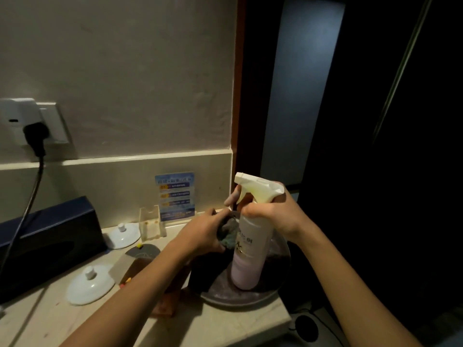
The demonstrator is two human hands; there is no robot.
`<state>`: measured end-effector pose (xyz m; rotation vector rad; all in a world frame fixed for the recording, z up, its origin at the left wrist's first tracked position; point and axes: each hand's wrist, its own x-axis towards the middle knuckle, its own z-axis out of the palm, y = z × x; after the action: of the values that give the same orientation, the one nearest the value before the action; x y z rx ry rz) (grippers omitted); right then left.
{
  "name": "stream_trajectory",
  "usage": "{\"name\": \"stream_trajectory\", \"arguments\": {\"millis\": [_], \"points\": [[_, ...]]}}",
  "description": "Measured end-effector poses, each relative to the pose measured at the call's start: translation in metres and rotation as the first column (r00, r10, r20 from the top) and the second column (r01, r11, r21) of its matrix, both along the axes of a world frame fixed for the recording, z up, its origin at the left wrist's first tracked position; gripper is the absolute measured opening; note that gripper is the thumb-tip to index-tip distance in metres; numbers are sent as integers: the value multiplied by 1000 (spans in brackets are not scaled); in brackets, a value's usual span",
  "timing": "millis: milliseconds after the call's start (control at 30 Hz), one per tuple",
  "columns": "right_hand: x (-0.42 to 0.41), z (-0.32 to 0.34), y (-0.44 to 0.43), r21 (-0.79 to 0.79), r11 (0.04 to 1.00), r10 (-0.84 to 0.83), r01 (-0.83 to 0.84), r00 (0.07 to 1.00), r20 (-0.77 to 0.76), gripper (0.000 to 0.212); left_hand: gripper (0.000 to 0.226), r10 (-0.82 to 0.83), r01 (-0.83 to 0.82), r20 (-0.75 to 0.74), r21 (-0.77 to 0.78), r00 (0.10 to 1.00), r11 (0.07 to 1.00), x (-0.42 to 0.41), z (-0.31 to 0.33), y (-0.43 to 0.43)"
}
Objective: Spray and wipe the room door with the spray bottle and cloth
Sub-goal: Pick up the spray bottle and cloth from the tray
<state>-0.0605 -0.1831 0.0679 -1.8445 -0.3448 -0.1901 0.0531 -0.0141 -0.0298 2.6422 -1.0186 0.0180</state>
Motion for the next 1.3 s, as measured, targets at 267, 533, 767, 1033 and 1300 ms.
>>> {"name": "stream_trajectory", "arguments": {"millis": [267,533,767,1033,1300], "points": [[-40,16,-50,272,937,-263,219,955,139,21,80,25,-17,38,-200,999,980,-8,57,-25],[-133,40,-161,452,766,-586,458,787,196,40,79,-176,185,60,-430,983,884,-71,108,-170],[-265,35,-325,502,580,-786,642,604,135,51,69,-460,413,41,-514,887,752,-181,124,-384],[-427,33,-519,511,244,-967,824,245,67,45,65,-662,532,-33,-565,749,630,-323,127,-623],[-538,16,-676,352,-14,-995,936,-49,90,30,69,-845,703,4,-557,535,442,-433,137,-838]]}}
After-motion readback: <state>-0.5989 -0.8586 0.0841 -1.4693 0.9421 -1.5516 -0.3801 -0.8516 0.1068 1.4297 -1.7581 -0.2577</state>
